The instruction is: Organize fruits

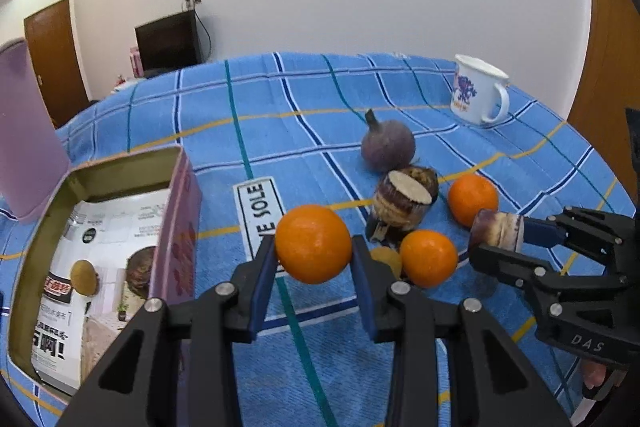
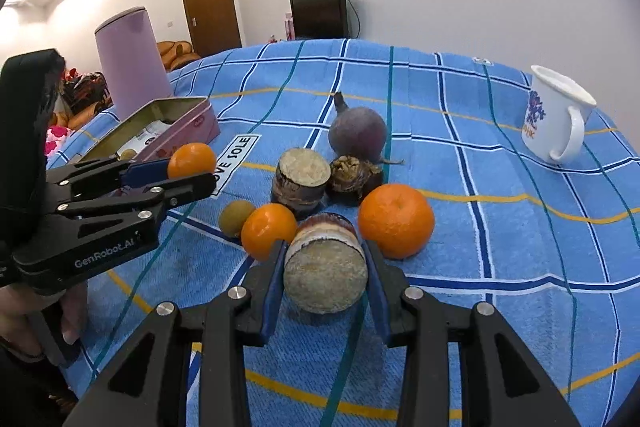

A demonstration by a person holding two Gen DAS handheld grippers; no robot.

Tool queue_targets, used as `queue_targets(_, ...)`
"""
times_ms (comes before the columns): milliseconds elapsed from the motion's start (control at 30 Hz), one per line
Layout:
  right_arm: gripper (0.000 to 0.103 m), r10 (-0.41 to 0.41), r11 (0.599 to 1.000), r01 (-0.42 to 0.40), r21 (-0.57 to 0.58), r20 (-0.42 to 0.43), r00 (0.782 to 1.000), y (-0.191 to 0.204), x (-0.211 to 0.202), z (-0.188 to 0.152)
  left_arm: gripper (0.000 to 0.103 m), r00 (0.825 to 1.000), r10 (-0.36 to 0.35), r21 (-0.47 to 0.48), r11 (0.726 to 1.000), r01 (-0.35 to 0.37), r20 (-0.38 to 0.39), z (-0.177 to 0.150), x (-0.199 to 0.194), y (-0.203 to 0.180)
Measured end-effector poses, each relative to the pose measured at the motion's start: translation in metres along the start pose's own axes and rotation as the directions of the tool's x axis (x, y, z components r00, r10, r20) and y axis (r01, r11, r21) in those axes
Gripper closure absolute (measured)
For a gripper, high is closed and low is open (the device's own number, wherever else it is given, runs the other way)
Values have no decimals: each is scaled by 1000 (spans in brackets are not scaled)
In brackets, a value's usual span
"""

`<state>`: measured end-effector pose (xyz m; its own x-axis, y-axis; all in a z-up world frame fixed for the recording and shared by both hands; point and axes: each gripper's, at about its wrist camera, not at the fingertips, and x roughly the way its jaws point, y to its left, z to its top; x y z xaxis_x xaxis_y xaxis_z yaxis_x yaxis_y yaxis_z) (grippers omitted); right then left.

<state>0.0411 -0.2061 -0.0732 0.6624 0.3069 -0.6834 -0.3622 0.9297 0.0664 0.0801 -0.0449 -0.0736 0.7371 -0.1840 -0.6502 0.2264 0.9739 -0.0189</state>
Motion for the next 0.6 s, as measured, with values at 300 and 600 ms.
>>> queue_targets(300,64,0,1000,1,-13,67,998,3,-13,0,65,996,24,14,1000,-25,88,-1,-16,-2)
queue_targets(600,64,-1,1000,5,-25,144,990,6,-26,-2,65,984,12,-1,1000,-12,176,-4,-34,1)
